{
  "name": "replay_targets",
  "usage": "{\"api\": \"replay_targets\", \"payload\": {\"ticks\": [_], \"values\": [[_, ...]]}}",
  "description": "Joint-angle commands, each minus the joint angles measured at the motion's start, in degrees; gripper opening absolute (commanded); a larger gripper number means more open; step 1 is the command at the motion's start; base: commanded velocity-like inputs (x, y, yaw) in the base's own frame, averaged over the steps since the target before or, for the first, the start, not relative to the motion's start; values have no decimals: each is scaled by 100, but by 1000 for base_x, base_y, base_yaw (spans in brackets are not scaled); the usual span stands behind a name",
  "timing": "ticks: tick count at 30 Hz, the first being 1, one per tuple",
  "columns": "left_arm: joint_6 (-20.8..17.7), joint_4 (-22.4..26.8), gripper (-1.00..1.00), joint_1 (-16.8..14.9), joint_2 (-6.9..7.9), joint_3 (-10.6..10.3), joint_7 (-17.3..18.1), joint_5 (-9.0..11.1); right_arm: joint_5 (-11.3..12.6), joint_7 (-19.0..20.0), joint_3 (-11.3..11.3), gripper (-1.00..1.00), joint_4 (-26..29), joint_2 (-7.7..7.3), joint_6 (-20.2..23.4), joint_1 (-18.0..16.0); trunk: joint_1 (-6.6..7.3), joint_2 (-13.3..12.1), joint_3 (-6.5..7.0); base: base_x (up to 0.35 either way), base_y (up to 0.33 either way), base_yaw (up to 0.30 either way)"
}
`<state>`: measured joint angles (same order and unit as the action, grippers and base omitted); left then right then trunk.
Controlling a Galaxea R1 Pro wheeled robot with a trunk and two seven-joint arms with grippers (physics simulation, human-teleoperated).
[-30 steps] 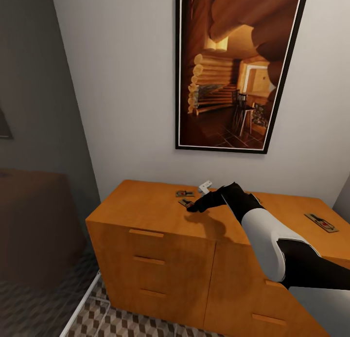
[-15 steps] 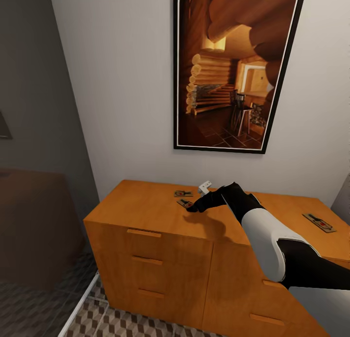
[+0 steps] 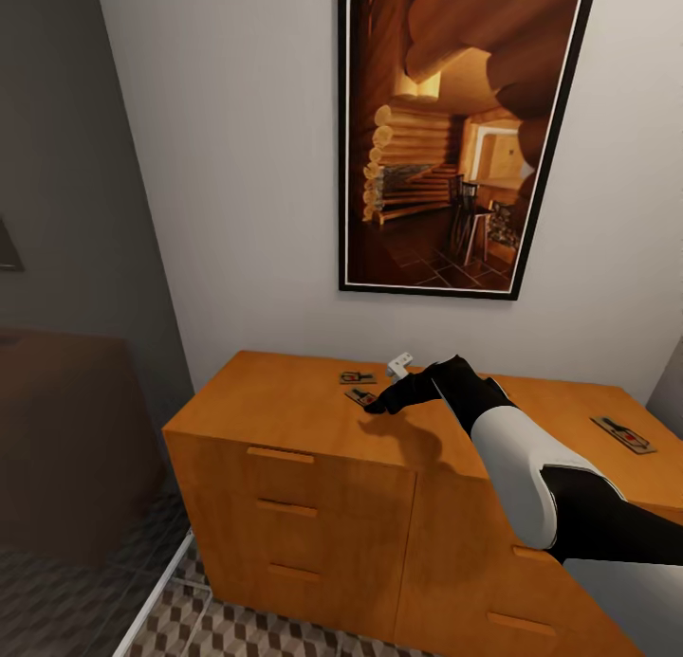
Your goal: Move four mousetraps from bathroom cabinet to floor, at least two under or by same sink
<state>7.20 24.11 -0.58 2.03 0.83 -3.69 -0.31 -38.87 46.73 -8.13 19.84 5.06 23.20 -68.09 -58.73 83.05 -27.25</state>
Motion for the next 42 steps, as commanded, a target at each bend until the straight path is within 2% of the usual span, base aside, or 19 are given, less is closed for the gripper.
{"api": "replay_targets", "payload": {"ticks": [1, 13, 42], "values": [[20, -3, 100, -3, -1, 5, -9, -2, -33, 30, -48, 100, 11, 7, 44, -3, 0, 3, -6, 58, 0, 0], [18, -7, 100, -3, -1, 5, -9, 4, -33, 29, -47, 100, 11, 10, 44, -3, 0, 3, -6, 109, 0, 0], [18, -12, 100, -3, -1, 5, -9, 5, -42, 21, -48, 100, 11, 3, 44, -3, 0, 3, -20, 4, 0, 0]]}}
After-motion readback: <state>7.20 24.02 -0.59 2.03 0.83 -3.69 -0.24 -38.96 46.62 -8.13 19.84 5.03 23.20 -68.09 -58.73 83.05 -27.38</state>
